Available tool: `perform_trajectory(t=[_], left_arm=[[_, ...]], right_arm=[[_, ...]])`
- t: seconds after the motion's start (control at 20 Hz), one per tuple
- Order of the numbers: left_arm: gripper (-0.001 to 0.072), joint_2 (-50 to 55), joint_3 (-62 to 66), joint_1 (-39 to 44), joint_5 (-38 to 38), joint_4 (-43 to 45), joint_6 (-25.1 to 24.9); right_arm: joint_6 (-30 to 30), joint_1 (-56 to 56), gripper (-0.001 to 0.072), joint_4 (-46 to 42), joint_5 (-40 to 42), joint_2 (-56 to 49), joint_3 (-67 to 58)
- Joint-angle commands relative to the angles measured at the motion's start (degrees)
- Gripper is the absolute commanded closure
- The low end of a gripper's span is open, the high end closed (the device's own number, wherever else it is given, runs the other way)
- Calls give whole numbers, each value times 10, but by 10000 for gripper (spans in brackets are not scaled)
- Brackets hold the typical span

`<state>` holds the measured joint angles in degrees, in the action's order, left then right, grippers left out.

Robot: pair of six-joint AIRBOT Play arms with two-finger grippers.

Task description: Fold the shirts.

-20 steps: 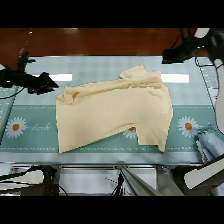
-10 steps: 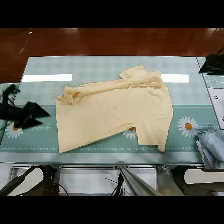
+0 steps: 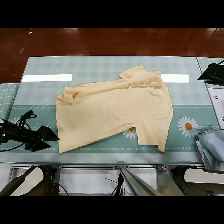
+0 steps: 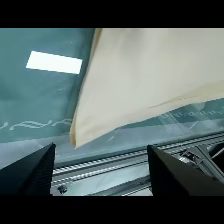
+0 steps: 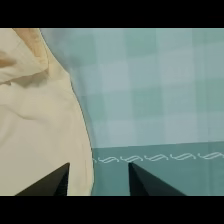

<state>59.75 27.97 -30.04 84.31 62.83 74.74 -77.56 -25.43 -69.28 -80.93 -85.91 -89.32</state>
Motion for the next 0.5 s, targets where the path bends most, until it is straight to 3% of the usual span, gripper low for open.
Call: perform_trajectory(t=[0.0, 0.45], left_arm=[[26, 23, -13, 6, -15, 14, -2], [34, 117, -26, 152, -161, -112, -1]], right_arm=[[3, -2, 243, 6, 15, -9, 9], [4, -2, 244, 6, 5, -12, 9]])
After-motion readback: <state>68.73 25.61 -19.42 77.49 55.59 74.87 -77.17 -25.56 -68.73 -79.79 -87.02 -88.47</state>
